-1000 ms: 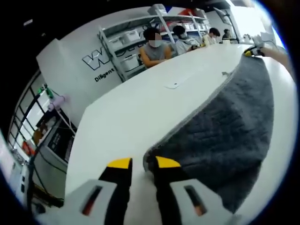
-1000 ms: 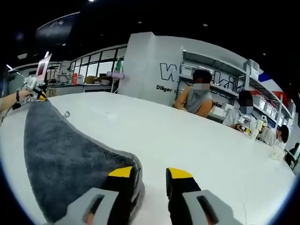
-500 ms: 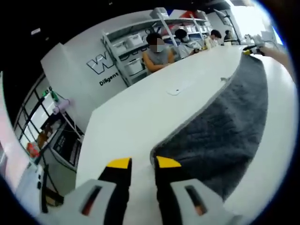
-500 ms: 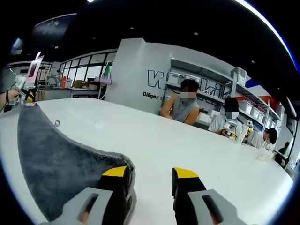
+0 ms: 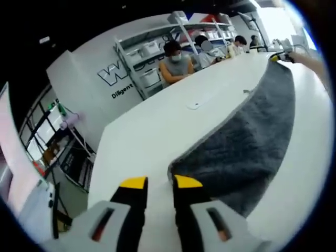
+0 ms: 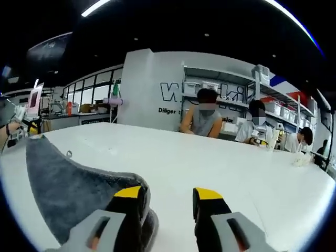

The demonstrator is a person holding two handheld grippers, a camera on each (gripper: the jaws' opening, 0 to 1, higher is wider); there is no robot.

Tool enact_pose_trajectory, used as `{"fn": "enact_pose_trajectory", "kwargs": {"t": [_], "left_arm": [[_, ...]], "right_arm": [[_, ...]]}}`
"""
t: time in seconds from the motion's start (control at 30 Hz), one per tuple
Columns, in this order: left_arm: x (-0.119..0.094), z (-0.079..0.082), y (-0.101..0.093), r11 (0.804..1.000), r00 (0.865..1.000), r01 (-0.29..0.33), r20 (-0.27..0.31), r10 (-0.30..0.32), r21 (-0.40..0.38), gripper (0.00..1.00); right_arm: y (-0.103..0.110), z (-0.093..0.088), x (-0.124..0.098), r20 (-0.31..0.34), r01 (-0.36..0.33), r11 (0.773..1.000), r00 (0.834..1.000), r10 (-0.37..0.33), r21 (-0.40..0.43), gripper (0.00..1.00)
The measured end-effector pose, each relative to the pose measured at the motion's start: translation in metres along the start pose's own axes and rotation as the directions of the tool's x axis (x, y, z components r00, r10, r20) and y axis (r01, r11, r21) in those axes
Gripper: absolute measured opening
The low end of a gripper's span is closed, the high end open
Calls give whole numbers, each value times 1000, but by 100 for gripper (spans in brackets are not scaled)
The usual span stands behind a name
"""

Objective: Fold the towel on the table until its edges align and the towel forms a compact rectangular stack.

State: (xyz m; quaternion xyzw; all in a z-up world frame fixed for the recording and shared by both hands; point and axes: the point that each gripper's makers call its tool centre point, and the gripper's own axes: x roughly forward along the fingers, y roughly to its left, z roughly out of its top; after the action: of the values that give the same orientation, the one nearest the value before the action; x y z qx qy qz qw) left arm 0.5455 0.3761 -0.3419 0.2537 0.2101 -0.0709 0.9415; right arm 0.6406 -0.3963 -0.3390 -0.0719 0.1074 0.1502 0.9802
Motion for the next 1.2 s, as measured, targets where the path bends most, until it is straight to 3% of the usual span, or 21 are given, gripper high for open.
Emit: {"fn": "enact_pose_trajectory", "kwargs": {"t": [0.57,0.87,1.2], "left_arm": [[-9,-2,-4,1000,1000,4,11,-4,-8,21],[-17,-7,-7,1000,1000,9,14,-9,-17,21],[-37,-13,-9,1000,999,15,29,-14,-23,21]], "right_arm": [[7,8,-19,33,-40,999,999,41,-7,38],[3,9,-39,36,-27,999,999,28,-25,38],[16,2,-68,20,-55,995,998,57,-82,39]]}}
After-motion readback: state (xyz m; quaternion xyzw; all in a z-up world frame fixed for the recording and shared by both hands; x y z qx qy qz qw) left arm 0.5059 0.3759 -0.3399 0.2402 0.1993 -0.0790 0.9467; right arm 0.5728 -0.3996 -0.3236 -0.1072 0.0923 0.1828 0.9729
